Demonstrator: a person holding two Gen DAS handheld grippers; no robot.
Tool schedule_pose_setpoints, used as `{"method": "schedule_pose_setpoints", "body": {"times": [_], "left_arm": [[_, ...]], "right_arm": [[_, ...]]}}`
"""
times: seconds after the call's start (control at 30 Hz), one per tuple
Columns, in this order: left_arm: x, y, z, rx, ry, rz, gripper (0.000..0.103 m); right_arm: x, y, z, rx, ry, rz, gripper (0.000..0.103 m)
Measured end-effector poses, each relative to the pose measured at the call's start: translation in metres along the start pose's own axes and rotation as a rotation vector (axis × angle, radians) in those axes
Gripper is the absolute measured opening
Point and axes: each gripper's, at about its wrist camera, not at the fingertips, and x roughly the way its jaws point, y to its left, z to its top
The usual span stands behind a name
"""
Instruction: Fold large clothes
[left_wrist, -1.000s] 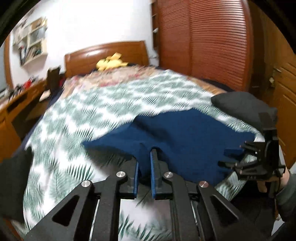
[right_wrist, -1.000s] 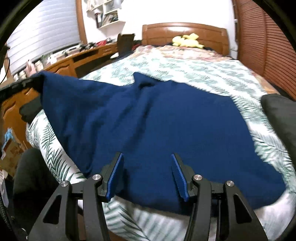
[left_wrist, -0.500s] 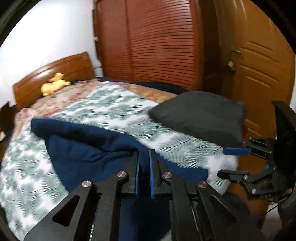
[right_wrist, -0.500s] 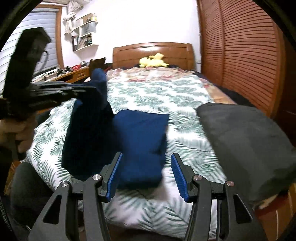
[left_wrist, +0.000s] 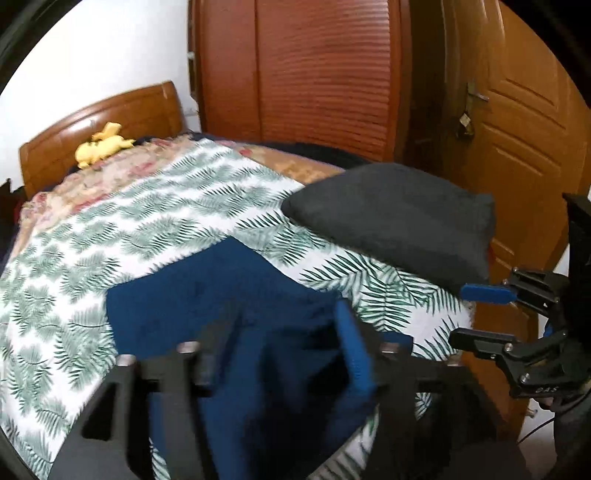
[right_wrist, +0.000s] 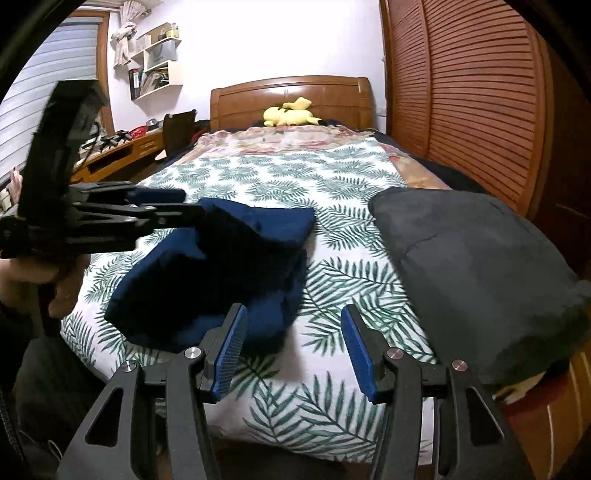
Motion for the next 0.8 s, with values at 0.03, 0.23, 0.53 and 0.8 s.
{"method": "schedule_pose_setpoints", "body": {"times": [0.03, 0.23, 0.53, 0.8], "left_arm": [[-0.004, 0.006, -0.002, -0.009, -0.013, 0.008, 0.079], [-0.028, 0.051, -0.026, -0.081, -0.029, 0.046, 0.08], [-0.042, 0.113, -0.077, -0.176, 0.0, 0.113, 0.08], [-0.047, 0.135, -0.108, -0.181, 0.018, 0.135, 0.08]], "right_arm": [[0.002, -0.004, 0.001, -0.004, 0.0, 0.004, 0.055], [0.016, 0.013, 0.011, -0.034, -0.002, 0.027, 0.055], [0.065, 0.036, 0.03, -0.07, 0.016, 0.045, 0.055], [0.089, 0.022, 0.035, -0.038, 0.056, -0.014, 0.055]]}}
